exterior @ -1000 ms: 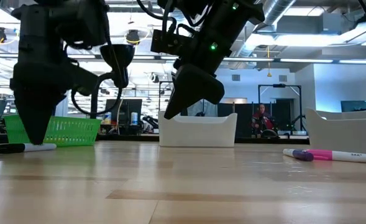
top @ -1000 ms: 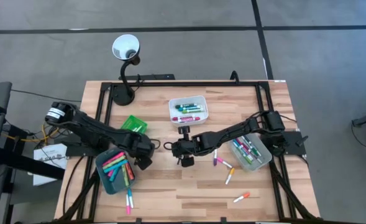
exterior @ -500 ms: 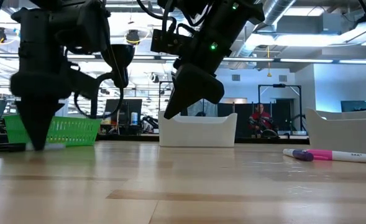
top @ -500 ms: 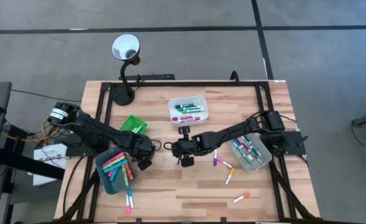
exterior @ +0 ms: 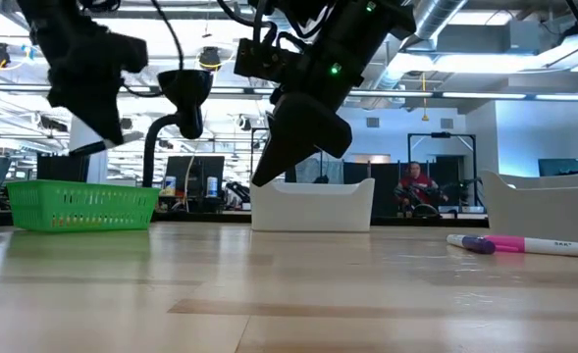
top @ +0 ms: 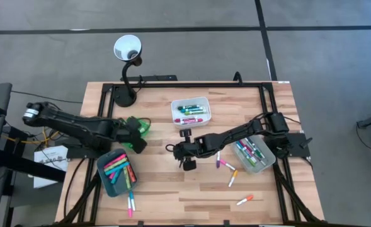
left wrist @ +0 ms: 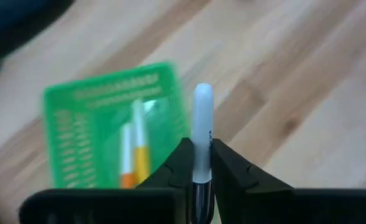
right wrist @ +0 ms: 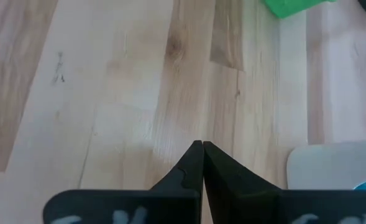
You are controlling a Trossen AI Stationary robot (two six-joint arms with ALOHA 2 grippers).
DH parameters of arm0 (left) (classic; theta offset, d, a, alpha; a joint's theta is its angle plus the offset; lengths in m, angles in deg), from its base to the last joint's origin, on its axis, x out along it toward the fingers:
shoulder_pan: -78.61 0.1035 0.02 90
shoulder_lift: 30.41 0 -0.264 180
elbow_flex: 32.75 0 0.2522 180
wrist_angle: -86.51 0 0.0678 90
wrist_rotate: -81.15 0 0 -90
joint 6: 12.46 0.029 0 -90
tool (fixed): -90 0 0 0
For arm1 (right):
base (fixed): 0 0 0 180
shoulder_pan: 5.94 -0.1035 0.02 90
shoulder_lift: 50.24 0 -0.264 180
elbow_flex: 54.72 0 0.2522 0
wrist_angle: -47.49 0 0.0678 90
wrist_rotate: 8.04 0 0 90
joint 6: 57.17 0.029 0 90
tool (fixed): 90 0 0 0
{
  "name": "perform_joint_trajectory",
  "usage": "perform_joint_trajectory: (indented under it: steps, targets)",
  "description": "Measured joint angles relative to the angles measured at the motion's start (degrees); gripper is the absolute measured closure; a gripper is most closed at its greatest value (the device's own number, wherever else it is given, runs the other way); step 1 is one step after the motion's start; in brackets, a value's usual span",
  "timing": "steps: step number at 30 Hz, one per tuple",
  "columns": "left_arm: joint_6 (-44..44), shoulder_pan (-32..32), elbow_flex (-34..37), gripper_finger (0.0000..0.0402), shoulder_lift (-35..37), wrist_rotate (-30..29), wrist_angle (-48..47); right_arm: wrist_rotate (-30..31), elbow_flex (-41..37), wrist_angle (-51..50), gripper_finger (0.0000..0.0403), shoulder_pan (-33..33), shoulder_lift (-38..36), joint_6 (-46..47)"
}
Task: Pick & Place Markers
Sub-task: Put the black marker pen into the green bin, then put the small light blue highlighter pen into the green bin
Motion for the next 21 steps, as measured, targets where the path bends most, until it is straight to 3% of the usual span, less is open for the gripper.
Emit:
perform_joint_trajectory:
  steps: [5, 10, 16, 21]
  targets:
    - [0.0, 5.1, 5.2, 0.0326, 1.8, 4.7, -0.8, -2.7, 0.0, 0.2, 0.0402, 0.0, 0.0, 0.0]
    - [0.9, 8.2, 8.4, 0.0281, -0.4, 5.3, -0.8, -2.8, 0.0, 0.3, 0.0401, 0.0, 0.0, 0.0]
    - [4.7, 7.9, 3.2, 0.0259, -0.7, 7.8, 0.0, -2.8, 0.0, 0.3, 0.0401, 0.0, 0.0, 0.0]
    - [7.1, 2.5, -2.6, 0.0258, -0.7, 13.4, 6.0, -2.8, 0.0, 0.3, 0.0402, 0.0, 0.0, 0.0]
